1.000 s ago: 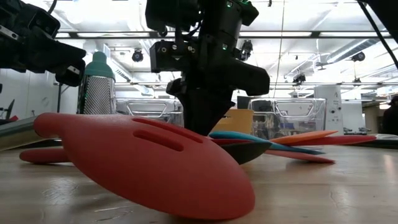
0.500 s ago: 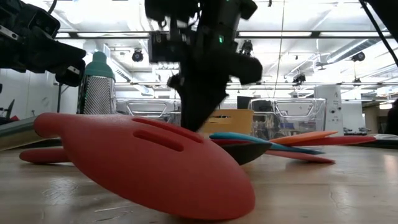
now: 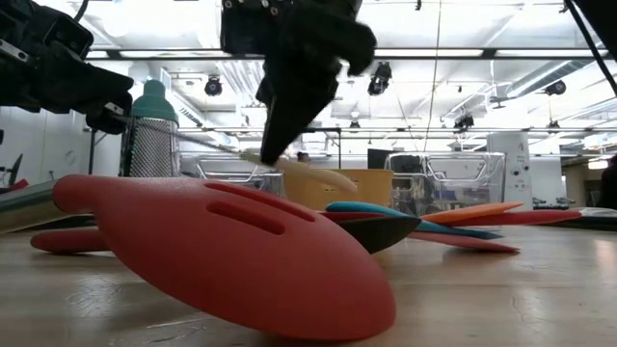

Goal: Pick & Place Kitchen Items
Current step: Put the yellow table knife into the orange bin

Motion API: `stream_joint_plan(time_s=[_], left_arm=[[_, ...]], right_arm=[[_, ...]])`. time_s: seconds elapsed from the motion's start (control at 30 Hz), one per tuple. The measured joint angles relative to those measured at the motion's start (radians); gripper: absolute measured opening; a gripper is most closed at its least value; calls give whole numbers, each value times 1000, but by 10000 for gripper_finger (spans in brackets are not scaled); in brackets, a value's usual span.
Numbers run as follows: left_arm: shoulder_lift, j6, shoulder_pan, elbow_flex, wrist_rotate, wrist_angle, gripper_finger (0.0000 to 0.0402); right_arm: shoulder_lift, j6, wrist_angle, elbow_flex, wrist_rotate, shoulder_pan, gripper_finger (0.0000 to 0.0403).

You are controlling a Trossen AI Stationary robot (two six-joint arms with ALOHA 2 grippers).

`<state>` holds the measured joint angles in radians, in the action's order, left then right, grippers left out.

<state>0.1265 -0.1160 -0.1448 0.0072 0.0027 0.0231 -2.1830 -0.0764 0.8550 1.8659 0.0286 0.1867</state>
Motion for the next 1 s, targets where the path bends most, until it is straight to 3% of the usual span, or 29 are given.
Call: stream_joint_plan(time_s=[0.33, 0.57, 0.77, 1.0], left_arm=[[0, 0, 0, 0, 0, 0, 12], [0, 0, 0, 0, 0, 0, 12], [0, 0, 0, 0, 0, 0, 12], [0, 0, 0, 0, 0, -1, 12]], right_arm=[[0, 125, 172, 157, 130, -8, 48], [3, 167, 225, 191, 150, -11, 38], [4, 197, 333, 188, 273, -24, 46], [4, 307, 432, 187, 501, -59, 39]])
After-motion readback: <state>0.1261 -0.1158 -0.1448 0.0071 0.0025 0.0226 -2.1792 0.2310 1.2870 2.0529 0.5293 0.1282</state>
